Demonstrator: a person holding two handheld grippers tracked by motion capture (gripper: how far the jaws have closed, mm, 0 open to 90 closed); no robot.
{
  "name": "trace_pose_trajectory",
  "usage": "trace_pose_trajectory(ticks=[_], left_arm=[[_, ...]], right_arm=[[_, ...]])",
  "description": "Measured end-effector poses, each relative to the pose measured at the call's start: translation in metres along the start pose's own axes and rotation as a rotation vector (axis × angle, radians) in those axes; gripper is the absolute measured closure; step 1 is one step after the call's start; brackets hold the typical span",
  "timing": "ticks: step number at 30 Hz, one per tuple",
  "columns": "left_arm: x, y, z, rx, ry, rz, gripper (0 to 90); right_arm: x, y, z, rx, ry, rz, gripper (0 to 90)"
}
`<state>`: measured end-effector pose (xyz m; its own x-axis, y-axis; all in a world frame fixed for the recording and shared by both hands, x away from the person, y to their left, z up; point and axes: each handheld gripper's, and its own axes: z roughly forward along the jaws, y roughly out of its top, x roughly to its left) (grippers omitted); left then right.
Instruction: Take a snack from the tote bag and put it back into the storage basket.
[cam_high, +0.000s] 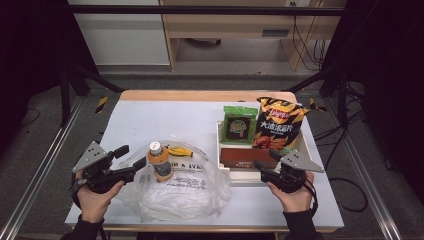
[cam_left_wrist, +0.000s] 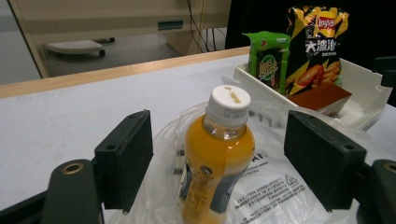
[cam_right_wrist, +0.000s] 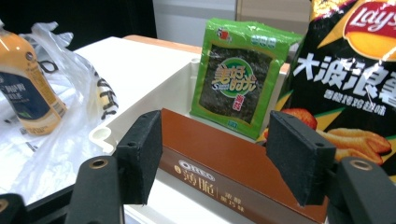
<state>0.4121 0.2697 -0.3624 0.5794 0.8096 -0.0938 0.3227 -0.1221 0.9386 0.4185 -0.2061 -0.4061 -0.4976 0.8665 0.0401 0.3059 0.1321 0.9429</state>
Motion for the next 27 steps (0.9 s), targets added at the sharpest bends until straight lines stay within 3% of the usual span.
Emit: trace_pose_trajectory(ticks=[8, 16, 27], left_arm=[[-0.01, -0.001, 0.017, 0.034, 0.011, 0.013, 23.2], [-0.009, -0.016, 0.041, 0.111, 0.032, 0.023, 22.5], [-0.01, -0.027, 0.067, 0.163, 0.051, 0.038, 22.3]], right_arm=[[0.003, 0.001, 0.0, -0.004, 0.026, -0.002, 37.1], [0.002, -0.004, 0.005, 0.02, 0.021, -0.005, 35.3], [0.001, -0.009, 0.007, 0.041, 0.018, -0.005, 34.7]])
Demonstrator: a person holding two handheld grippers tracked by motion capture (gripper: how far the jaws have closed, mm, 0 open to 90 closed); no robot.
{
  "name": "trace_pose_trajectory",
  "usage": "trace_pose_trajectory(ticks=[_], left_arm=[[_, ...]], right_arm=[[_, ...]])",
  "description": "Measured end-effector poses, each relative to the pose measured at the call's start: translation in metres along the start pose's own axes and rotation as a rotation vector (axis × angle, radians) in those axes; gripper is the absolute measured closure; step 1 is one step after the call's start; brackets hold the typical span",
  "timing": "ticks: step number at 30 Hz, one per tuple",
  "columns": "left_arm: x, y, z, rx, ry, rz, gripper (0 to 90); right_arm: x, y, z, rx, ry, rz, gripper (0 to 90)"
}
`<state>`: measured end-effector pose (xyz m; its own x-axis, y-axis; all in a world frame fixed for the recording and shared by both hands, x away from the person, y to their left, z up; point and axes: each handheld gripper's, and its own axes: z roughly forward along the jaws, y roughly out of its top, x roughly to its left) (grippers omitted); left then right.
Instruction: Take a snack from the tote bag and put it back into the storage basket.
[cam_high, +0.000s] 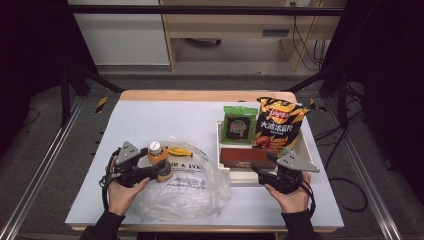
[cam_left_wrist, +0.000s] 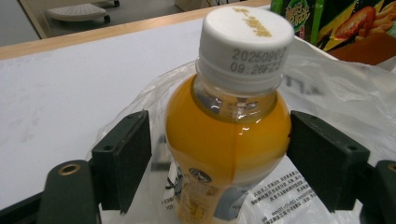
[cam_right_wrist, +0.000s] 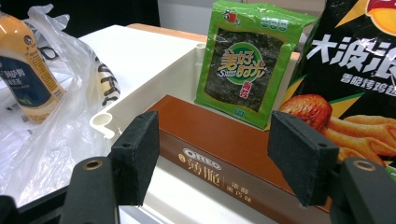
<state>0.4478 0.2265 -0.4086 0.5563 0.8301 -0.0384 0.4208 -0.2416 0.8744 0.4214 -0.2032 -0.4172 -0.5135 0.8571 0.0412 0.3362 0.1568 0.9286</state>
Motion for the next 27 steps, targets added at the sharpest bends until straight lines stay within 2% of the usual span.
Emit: trace_pose_trajectory(ticks=[3, 9, 11, 17, 19, 23, 27], left_arm=[[-0.002, 0.0, 0.005, 0.013, -0.003, 0.01, 22.3], [-0.001, -0.003, 0.012, 0.023, -0.004, 0.004, 25.7], [-0.001, -0.003, 0.012, 0.02, -0.004, 0.002, 29.2], [-0.003, -0.002, 0.01, 0.024, 0.002, -0.005, 30.1], [-0.006, 0.0, 0.007, 0.0, -0.014, -0.008, 30.1], [-0.018, 0.006, 0.0, -0.032, -0.055, 0.014, 30.2], [-0.033, 0.008, 0.002, -0.025, -0.094, 0.048, 30.1]], right_arm=[[0.001, 0.0, 0.001, 0.001, 0.002, 0.001, 34.7], [0.001, -0.001, 0.002, 0.007, 0.006, 0.006, 34.7], [0.001, -0.001, 0.003, 0.007, 0.004, 0.006, 34.7], [0.0, -0.001, 0.001, -0.002, 0.005, 0.01, 34.8], [-0.001, -0.001, 0.0, -0.006, 0.004, 0.012, 34.9], [-0.002, -0.001, -0.001, -0.008, 0.002, 0.013, 35.0], [-0.001, -0.001, -0.001, -0.007, 0.005, 0.01, 35.1]])
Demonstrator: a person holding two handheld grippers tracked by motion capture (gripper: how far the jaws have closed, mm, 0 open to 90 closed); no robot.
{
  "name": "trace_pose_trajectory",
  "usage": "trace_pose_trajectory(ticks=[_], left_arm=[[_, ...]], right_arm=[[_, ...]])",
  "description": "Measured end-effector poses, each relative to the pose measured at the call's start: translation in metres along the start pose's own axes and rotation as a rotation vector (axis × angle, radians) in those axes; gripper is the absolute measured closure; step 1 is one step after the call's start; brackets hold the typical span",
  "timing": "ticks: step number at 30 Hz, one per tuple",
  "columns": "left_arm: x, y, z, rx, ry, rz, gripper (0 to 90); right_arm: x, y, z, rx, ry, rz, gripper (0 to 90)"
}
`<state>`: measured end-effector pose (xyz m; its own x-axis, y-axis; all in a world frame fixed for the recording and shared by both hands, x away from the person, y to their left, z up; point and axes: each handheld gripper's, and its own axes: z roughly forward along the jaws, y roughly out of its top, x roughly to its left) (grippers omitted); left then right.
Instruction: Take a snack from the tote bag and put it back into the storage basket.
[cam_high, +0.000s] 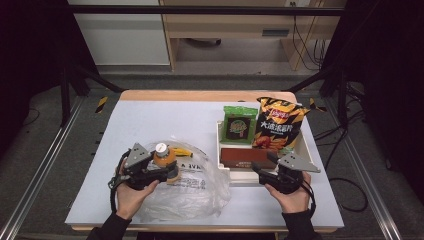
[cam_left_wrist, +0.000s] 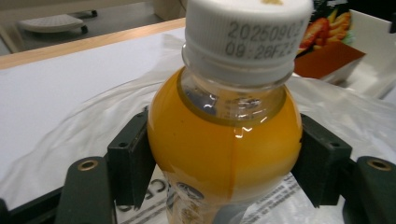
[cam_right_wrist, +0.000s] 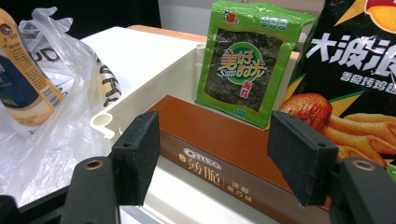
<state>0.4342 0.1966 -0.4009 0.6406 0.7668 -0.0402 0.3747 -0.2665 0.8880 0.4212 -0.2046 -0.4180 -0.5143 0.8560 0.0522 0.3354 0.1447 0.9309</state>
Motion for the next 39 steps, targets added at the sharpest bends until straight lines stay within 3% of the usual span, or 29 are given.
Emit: trace_pose_trajectory(ticks=[9, 17, 22, 28, 34, 39], left_arm=[[-0.015, -0.009, 0.019, 0.052, -0.047, 0.029, 30.0], [-0.017, -0.009, 0.018, 0.034, -0.049, 0.038, 26.5], [-0.017, -0.003, 0.004, -0.001, -0.053, 0.049, 22.3], [-0.011, 0.005, -0.025, -0.057, -0.037, 0.053, 21.1], [0.007, 0.006, -0.051, -0.112, 0.008, 0.026, 22.0], [0.023, 0.001, -0.059, -0.11, 0.045, 0.005, 22.9]], right_arm=[[0.001, 0.0, 0.001, 0.002, 0.005, -0.005, 35.6], [0.003, 0.001, 0.001, -0.006, 0.019, -0.007, 35.6], [0.007, 0.006, -0.001, -0.031, 0.045, -0.001, 35.6], [0.016, 0.018, -0.003, -0.071, 0.091, 0.001, 35.8], [0.032, 0.032, -0.002, -0.097, 0.155, -0.019, 34.3], [0.05, 0.042, 0.007, -0.11, 0.21, -0.033, 34.6]])
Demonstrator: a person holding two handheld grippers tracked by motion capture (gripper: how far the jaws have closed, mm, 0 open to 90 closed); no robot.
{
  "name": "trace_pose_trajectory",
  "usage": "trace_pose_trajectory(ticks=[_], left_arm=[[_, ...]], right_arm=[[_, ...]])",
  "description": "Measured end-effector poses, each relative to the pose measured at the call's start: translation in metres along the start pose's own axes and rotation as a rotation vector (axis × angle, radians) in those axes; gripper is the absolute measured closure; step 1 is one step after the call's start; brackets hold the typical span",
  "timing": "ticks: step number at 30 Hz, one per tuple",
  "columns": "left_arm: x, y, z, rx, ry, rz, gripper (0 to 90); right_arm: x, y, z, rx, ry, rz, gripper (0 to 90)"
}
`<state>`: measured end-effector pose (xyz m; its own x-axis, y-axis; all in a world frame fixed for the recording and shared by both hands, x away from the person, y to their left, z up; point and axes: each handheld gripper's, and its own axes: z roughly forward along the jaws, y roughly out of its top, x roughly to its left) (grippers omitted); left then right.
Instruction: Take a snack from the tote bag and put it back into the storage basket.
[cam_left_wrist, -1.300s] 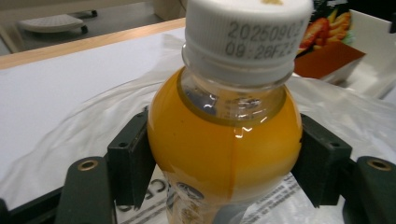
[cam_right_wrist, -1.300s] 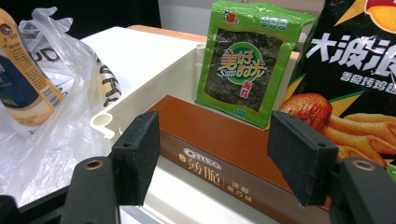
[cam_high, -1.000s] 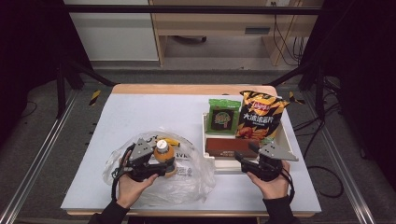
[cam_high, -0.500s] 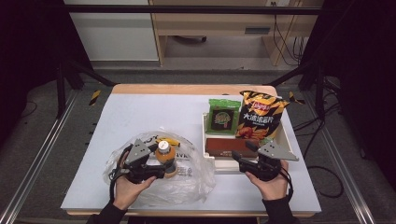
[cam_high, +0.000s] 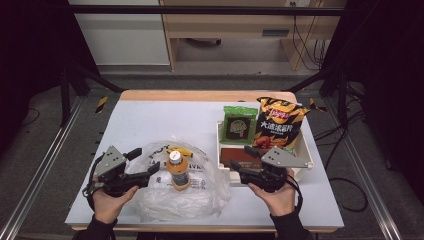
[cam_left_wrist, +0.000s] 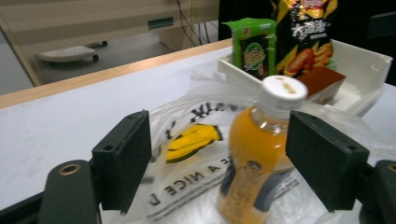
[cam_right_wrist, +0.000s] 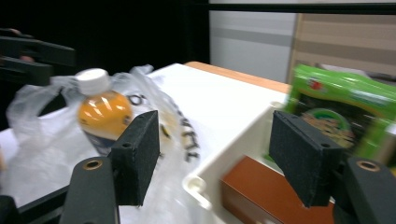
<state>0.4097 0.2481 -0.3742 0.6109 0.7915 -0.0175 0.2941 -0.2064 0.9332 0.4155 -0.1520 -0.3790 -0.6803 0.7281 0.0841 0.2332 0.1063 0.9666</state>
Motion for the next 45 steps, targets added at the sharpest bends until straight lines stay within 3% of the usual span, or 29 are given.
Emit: trace_pose_trajectory(ticks=[5, 16, 25, 38, 45], left_arm=[[0.016, -0.01, -0.001, 0.031, 0.048, -0.018, 23.6], [0.039, -0.034, -0.001, 0.088, 0.082, -0.063, 23.9], [0.053, -0.049, 0.001, 0.126, 0.097, -0.092, 24.1], [0.055, -0.057, 0.009, 0.16, 0.096, -0.094, 24.2], [0.057, -0.058, 0.01, 0.168, 0.099, -0.098, 24.2]], right_arm=[[0.017, 0.003, 0.017, 0.017, 0.051, -0.012, 34.5], [0.051, 0.007, 0.054, 0.067, 0.153, -0.028, 35.0], [0.068, 0.0, 0.081, 0.124, 0.187, -0.046, 33.8], [0.078, -0.014, 0.122, 0.181, 0.189, -0.074, 26.6], [0.081, -0.019, 0.136, 0.182, 0.206, -0.083, 26.2]])
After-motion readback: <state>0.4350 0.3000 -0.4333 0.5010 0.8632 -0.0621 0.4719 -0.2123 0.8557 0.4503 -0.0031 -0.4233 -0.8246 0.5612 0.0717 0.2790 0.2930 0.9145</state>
